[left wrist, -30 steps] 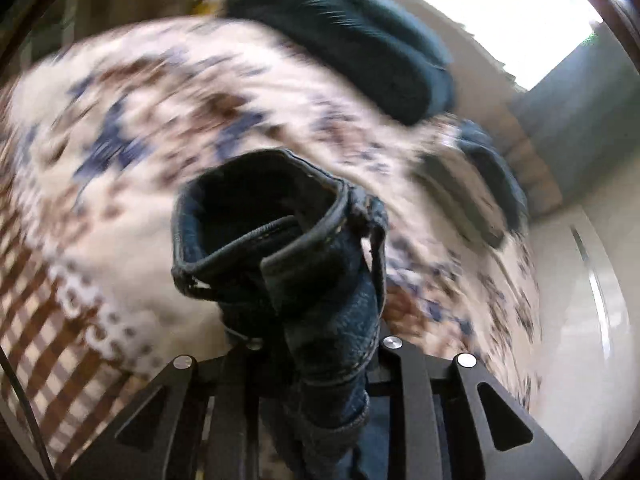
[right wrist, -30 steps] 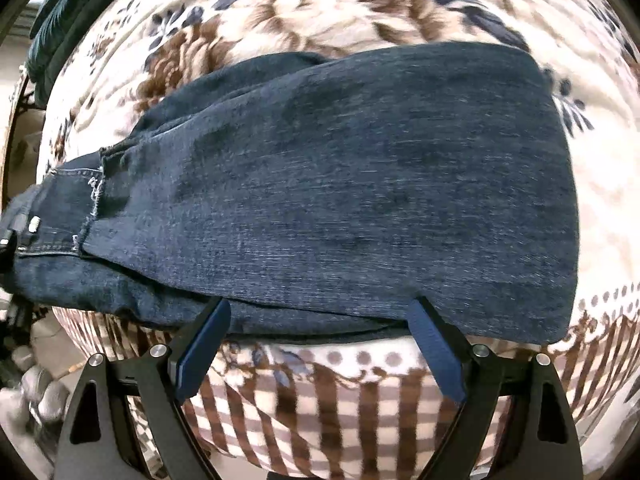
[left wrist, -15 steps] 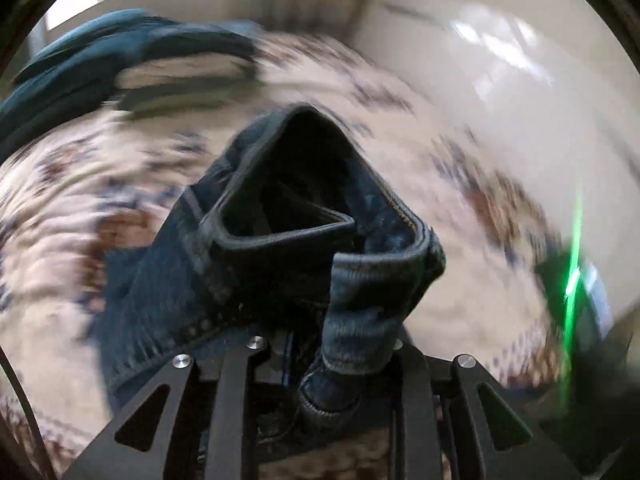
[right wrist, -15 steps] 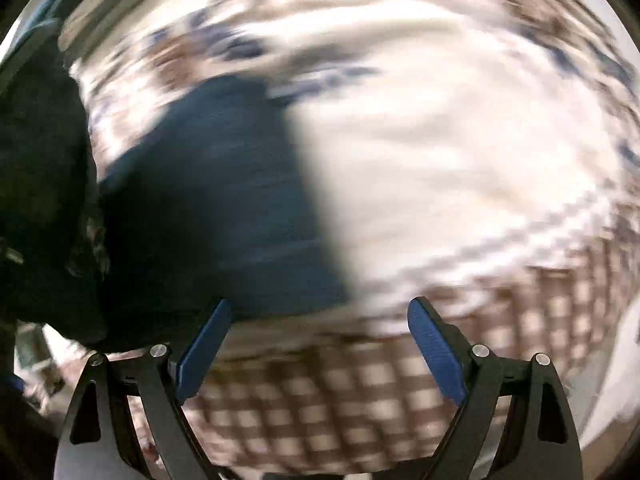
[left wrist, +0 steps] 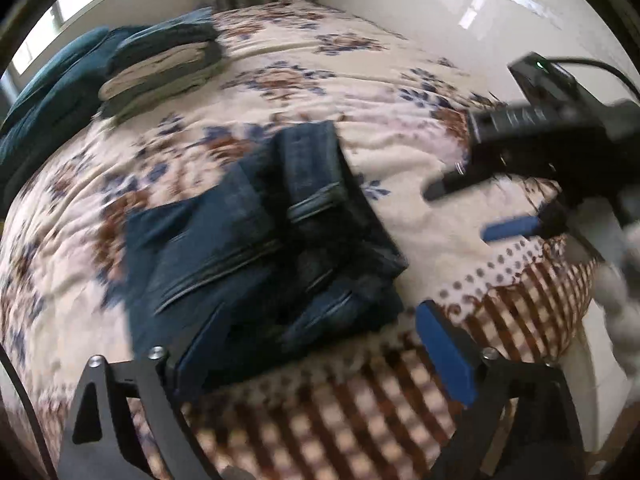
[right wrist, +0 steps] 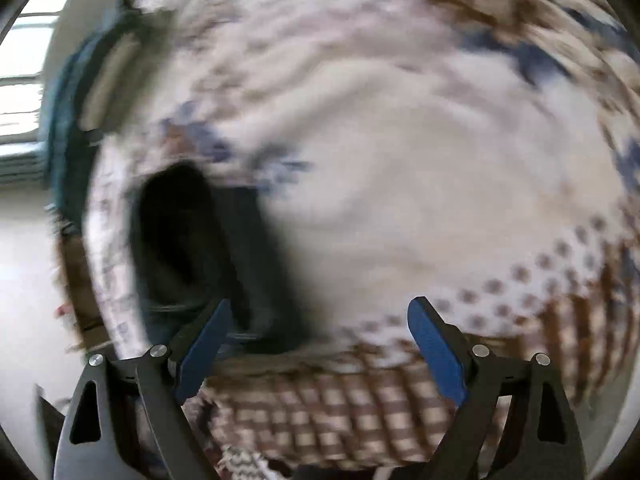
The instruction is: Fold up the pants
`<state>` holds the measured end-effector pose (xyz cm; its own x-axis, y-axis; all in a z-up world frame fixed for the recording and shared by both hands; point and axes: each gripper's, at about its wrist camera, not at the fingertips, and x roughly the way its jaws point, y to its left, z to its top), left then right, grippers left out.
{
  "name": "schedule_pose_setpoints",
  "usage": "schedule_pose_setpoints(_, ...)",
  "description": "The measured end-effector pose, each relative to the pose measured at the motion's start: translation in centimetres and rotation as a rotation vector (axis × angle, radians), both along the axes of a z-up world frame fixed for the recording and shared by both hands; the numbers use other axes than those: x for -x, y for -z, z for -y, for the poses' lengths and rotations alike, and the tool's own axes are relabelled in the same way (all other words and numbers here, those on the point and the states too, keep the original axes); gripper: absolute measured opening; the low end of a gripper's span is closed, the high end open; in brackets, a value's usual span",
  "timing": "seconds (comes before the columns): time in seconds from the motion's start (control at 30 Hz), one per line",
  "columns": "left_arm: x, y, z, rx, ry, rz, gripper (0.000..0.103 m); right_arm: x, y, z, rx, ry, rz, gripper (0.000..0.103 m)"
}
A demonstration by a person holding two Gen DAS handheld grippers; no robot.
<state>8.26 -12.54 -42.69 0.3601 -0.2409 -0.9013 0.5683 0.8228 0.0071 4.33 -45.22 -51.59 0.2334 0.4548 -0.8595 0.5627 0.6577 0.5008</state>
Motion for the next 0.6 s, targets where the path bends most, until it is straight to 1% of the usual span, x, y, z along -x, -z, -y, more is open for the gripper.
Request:
schedule_pose_setpoints(0.03, -0.4, -0.4, -0.9, -0.010, -0.042, -0.014, 0.097, -1.2, -0.8, -1.0, -0.037, -0.039, 0.040, 0.092)
schedule_pose_setpoints(0.1, -2.1, -0.7, -3.3, -0.027, -0.171, -0.056, 0.097, -3.8, -1.6, -3.1, -0.086, -0.114, 0.097, 0.092)
schedule_pose_setpoints(0.13, -3.2, -0.5, -4.9, -0.019, -0.240, -0.080, 0.097, -4.9, -2.0, -4.1, -0.098, -0.138, 0.121, 0.092)
schedule_pose_setpoints(0.17, -4.7, -0.1, -6.6, -0.010, -0.333, -0.105, 0.097, -6.3, -2.3, -5.6, -0.116, -0.171, 0.157, 0.092)
schedule_pose_setpoints(0.2, -5.6, 0.3, -7.8, -0.002, -0.388, -0.118, 0.097, -7.2, -2.3, -6.8, -0.140, -0.201, 0.179, 0.092)
schedule_pose_setpoints(0.23, -7.0, 1.2, -9.3, 0.015, -0.460, -0.150, 0.097, -8.2, -2.1, -8.0, -0.159, -0.244, 0.188, 0.092)
schedule_pose_setpoints(0.27, -8.2, 2.1, -10.9, 0.038, -0.533, -0.192, 0.097, -9.5, -1.3, -9.5, -0.153, -0.303, 0.166, 0.088)
schedule_pose_setpoints(0.3, -8.9, 2.7, -11.9, 0.058, -0.576, -0.211, 0.097, -10.1, -1.0, -9.9, -0.140, -0.313, 0.152, 0.048)
schedule_pose_setpoints(0.33, -9.8, 3.4, -13.0, 0.083, -0.622, -0.235, 0.096, -10.4, -0.4, -10.3, -0.137, -0.298, 0.108, 0.010)
schedule_pose_setpoints(0.37, -10.4, 4.1, -13.8, 0.087, -0.654, -0.257, 0.097, -10.2, -0.4, -10.2, -0.163, -0.269, 0.087, 0.009)
schedule_pose_setpoints(0.43, -11.1, 4.7, -14.7, 0.101, -0.681, -0.260, 0.097, -9.3, -1.4, -9.6, -0.231, -0.221, 0.093, 0.009)
schedule_pose_setpoints(0.47, -11.3, 5.1, -14.9, 0.087, -0.683, -0.269, 0.097, -8.5, -2.4, -9.2, -0.270, -0.193, 0.097, 0.009)
schedule_pose_setpoints(0.53, -11.3, 5.6, -15.2, 0.093, -0.678, -0.285, 0.097, -6.8, -3.8, -8.0, -0.340, -0.136, 0.089, 0.009)
schedule_pose_setpoints(0.6, -11.2, 6.4, -15.4, 0.083, -0.675, -0.320, 0.097, -5.4, -3.5, -6.6, -0.374, -0.101, 0.068, 0.009)
